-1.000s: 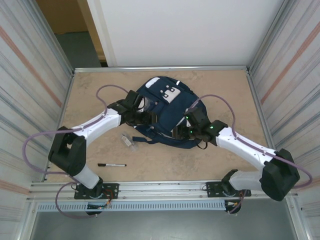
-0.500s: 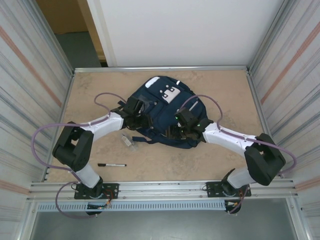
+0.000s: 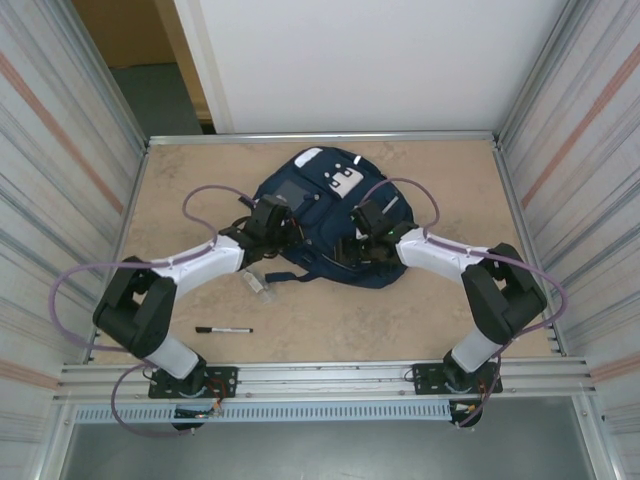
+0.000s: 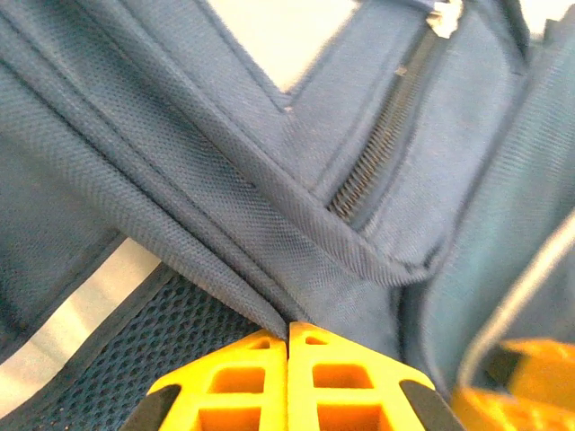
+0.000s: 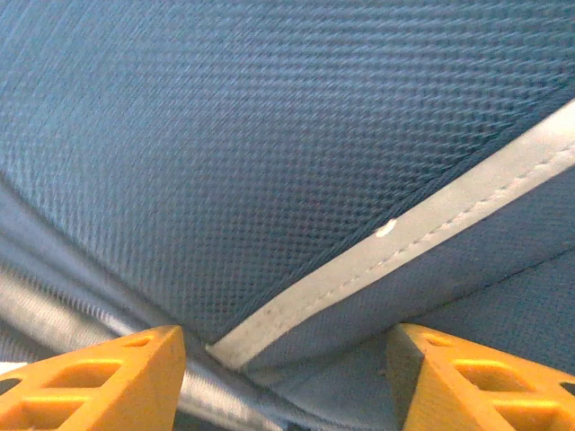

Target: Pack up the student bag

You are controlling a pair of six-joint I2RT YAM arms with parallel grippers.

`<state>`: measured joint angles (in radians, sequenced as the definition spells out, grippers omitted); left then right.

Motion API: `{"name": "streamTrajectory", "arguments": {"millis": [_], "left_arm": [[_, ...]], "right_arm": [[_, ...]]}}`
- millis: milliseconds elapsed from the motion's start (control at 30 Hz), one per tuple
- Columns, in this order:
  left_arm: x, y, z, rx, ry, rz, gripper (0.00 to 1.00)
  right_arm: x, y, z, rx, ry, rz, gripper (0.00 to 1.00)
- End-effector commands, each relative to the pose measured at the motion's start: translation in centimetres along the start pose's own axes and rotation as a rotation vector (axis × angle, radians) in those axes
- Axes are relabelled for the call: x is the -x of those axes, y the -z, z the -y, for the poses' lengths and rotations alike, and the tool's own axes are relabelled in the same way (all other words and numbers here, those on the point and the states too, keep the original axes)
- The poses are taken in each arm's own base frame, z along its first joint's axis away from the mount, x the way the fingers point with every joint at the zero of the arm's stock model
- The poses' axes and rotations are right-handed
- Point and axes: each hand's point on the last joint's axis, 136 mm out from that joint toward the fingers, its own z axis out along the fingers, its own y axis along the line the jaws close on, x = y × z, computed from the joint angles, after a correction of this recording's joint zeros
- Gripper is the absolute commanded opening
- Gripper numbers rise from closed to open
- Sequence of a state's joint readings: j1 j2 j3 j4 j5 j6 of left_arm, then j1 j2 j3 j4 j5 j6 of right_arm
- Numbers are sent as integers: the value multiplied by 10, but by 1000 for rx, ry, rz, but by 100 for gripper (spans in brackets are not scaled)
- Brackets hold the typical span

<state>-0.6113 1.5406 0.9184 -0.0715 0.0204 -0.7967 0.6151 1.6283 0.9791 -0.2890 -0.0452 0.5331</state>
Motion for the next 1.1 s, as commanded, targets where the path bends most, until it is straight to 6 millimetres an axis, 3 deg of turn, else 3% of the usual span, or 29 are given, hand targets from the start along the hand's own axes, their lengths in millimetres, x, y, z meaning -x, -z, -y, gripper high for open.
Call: {"name": "streamTrajectory", "arguments": {"millis": [0, 100, 200, 300, 433, 600, 733, 867, 1000, 1067], "left_arm": [[-3, 21, 26, -92, 58, 14, 0], [-6, 25, 40, -145, 87, -17, 0], [-7, 27, 46, -167, 107, -35, 0], [-8, 30, 49, -180, 107, -49, 0], [-13, 33, 55, -219, 133, -80, 0], [-26, 38, 62, -267, 152, -150, 0], [-38, 41, 66, -301, 175, -219, 0], [-42, 43, 63, -296, 185, -222, 0], [-40, 46, 66, -312, 183, -214, 0], [-41, 46, 65, -312, 185, -212, 0]], "right_arm": [[29, 16, -12, 89, 2, 46, 60], [26, 43, -35, 127, 121, 95, 62], [20, 71, -39, 41, 282, 203, 66], [11, 85, -47, 52, 445, 278, 69], [-15, 87, -72, 180, 754, 289, 72], [-27, 87, -103, 306, 1100, 503, 76], [-23, 84, -114, 302, 1238, 605, 73], [-3, 79, -111, 165, 1269, 709, 68], [3, 73, -112, 141, 1264, 725, 59], [1, 65, -111, 140, 1266, 704, 49]]}}
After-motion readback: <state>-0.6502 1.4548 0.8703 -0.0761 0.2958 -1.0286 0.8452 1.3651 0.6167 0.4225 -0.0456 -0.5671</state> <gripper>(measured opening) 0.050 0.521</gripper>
